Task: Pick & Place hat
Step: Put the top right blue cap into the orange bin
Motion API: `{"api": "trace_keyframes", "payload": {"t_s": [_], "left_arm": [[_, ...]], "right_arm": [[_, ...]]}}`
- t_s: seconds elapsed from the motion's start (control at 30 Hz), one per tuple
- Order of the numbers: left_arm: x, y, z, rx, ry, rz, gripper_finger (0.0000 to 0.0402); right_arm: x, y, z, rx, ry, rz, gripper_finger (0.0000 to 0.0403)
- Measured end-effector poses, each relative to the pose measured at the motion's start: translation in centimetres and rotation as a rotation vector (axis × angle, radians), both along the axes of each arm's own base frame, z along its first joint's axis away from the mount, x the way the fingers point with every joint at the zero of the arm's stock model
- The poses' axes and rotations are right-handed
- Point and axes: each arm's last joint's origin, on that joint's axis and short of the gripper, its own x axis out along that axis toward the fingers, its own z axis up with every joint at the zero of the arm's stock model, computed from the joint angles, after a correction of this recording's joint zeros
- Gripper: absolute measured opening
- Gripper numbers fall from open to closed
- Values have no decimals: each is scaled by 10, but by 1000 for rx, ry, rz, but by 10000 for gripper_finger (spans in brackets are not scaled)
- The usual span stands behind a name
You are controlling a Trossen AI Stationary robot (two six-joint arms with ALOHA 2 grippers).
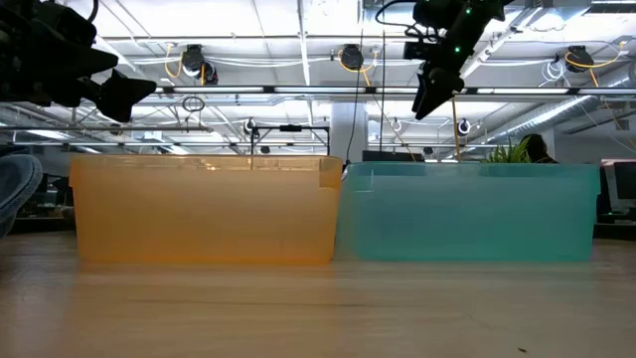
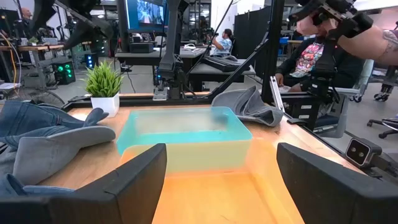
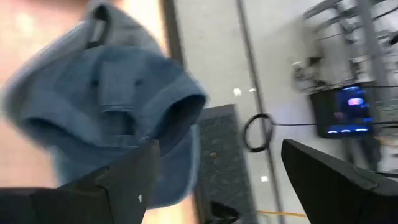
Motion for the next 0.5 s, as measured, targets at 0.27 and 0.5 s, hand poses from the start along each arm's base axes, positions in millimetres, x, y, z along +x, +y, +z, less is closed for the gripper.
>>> {"api": "trace_keyframes", "payload": {"t_s": [0.27,0.5], "left_arm": [[0,0,0,0,0,0,310],[0,0,0,0,0,0,310]], "right_arm": [[10,-2,6,237,-18,5,325],[17,-5,0,356,-3,23,325]]}}
